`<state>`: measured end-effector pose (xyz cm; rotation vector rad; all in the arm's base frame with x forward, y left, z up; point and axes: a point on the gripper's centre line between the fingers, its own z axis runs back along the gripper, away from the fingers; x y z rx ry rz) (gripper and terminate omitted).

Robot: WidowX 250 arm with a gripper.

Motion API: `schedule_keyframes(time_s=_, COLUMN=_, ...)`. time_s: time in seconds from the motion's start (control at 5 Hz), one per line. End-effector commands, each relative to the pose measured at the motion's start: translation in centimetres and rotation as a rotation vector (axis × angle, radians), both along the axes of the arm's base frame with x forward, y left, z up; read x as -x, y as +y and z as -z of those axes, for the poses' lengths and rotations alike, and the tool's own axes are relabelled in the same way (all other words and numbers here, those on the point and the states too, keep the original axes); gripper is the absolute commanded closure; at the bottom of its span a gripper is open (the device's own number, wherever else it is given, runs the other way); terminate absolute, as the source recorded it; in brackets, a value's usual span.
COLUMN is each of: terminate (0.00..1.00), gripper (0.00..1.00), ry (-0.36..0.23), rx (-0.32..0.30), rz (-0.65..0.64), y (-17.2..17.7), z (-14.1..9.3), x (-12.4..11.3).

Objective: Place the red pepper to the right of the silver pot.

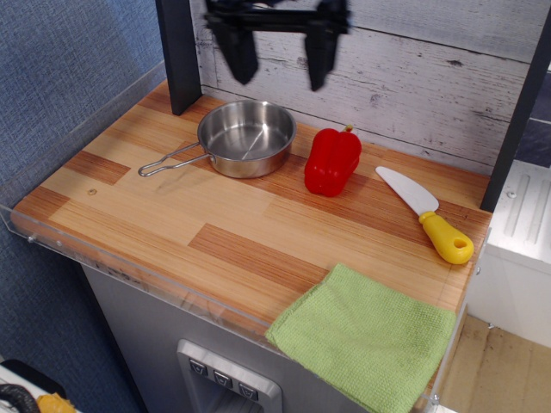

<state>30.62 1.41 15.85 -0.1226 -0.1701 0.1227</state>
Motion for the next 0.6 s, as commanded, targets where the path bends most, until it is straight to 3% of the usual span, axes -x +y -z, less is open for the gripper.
schedule_keyframes(time_s=0.0, terminate=0.0, gripper=0.0, ry=-0.06, rx=0.0, rz=0.015, y=0.08, z=-1.64, x=0.63)
schedule_keyframes(time_s=0.2, terminate=0.0, gripper=0.0, ry=-0.06, rx=0.0, rz=0.015, y=0.08, z=-1.64, x=0.63)
schedule_keyframes(time_s=0.4, terminate=1.0, gripper=0.0, ry=-0.06, rx=0.0, rz=0.015, y=0.08, z=-1.64, x=0.63)
